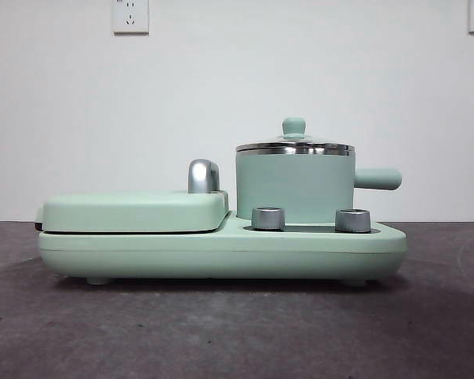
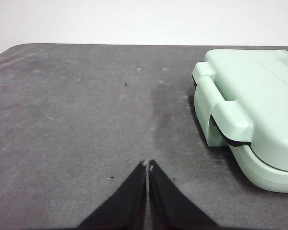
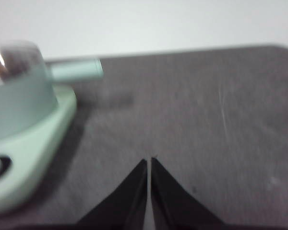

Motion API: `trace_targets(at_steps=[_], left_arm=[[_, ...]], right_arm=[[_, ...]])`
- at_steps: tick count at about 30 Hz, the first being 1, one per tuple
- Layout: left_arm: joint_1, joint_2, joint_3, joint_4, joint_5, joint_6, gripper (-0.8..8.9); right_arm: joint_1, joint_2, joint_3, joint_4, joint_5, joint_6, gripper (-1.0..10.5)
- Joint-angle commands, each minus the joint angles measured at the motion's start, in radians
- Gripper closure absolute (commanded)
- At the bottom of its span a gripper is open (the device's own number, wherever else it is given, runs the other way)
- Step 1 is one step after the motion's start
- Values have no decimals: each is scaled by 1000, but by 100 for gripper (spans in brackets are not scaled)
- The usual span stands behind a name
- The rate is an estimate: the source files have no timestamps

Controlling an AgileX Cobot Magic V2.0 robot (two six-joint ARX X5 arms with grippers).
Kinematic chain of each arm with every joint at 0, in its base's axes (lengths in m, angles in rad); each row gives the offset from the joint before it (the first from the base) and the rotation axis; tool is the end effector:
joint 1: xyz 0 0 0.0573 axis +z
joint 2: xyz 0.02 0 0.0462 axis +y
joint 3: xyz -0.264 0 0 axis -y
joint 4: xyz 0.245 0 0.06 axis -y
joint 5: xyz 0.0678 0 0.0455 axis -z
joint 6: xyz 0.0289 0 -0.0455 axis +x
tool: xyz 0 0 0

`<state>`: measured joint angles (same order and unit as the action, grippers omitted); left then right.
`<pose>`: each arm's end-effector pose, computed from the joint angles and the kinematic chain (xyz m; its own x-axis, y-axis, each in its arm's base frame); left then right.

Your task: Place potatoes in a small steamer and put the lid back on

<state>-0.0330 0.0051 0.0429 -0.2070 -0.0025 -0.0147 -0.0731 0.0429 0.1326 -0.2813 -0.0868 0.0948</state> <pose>0.0938 -0.0030 0.1578 0.9853 -0.0300 -0.1684 0.0281 0.9995 -0.0141 0.0897 -0.0041 0.1781 0.9817 0.0150 -0.1897 0.0059 0.9940 0.1094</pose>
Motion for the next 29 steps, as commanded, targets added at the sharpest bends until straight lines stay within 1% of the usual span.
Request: trace_targets(at_steps=[1, 5, 8, 10, 29], left_arm=[[1, -2, -11, -2, -1, 3, 808], [1, -2, -11, -2, -1, 3, 808], [1, -2, -11, -2, -1, 3, 808], [1, -2, -11, -3, -1, 3, 808], [1, -2, -11, -2, -1, 3, 808]], right_arm=[[0, -16, -52, 31, 35, -25, 936], [14, -39, -115, 90, 40, -25, 936], [31, -39, -119, 114, 47, -32, 936], [38, -39, -121, 106, 63, -32, 936], [39, -39, -121, 124, 62, -32, 936]])
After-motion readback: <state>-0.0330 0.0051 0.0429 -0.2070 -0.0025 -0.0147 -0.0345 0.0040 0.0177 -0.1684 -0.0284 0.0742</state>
